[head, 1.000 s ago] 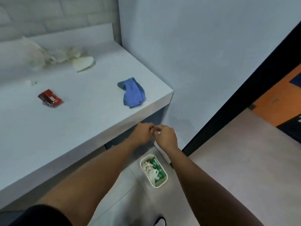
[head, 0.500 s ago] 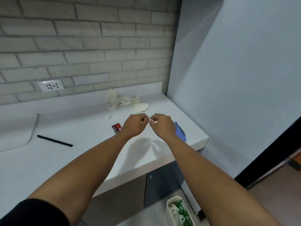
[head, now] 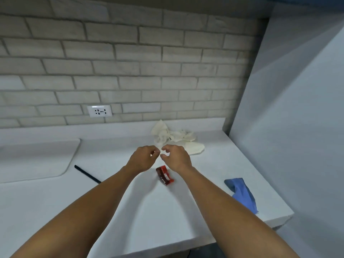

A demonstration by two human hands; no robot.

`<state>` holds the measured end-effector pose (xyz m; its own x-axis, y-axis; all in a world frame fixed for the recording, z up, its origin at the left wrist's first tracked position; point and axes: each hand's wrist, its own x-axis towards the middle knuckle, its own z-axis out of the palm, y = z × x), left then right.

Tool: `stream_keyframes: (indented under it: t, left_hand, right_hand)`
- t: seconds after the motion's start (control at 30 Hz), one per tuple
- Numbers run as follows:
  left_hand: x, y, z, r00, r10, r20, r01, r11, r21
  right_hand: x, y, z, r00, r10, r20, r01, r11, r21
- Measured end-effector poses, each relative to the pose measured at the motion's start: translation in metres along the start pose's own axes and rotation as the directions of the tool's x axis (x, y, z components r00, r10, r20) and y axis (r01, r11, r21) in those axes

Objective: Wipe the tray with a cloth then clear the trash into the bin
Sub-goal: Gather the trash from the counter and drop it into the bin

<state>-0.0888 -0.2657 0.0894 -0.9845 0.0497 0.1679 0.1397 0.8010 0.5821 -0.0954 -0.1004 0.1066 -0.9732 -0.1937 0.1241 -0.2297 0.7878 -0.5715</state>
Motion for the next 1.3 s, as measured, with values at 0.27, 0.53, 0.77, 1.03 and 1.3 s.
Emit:
stream_keyframes:
  t: [0.27,0.53,0.77,1.03,1.3]
  left_hand:
    - [0.032,-0.068,0.033,0.963,-0.248,0.1,0.226,0.954,0.197]
    - [0.03,-0.072,0.118,0.948,-0.119,0.294,-0.019,0.904,0.428]
    - [0.046,-0.092,0.131,0.993,-0.076,0.089,0.038,0.929,0.369]
    - [0.068,-0.118,0.104,0.827,-0.553,-0.101,0.543,0.832,-0.112]
    - [0.08,-0.118,0.099,0.783,-0.62,-0.055,0.603,0.778,-0.177]
  right_hand:
    - [0.084,0.048,0.056,0.973,0.02,0.229,0.006,0.993,-0.115]
    - [0.15,0.069,0.079,0.957,-0.016,0.29,0.043,0.995,-0.086]
    - [0.183,0.068,0.11,0.887,-0.183,0.424,0.222,0.974,-0.043]
    - [0.173,0.07,0.156,0.881,-0.224,0.416,0.302,0.944,-0.131]
    - [0.187,0.096,0.136,0.928,-0.121,0.351,0.156,0.985,-0.072]
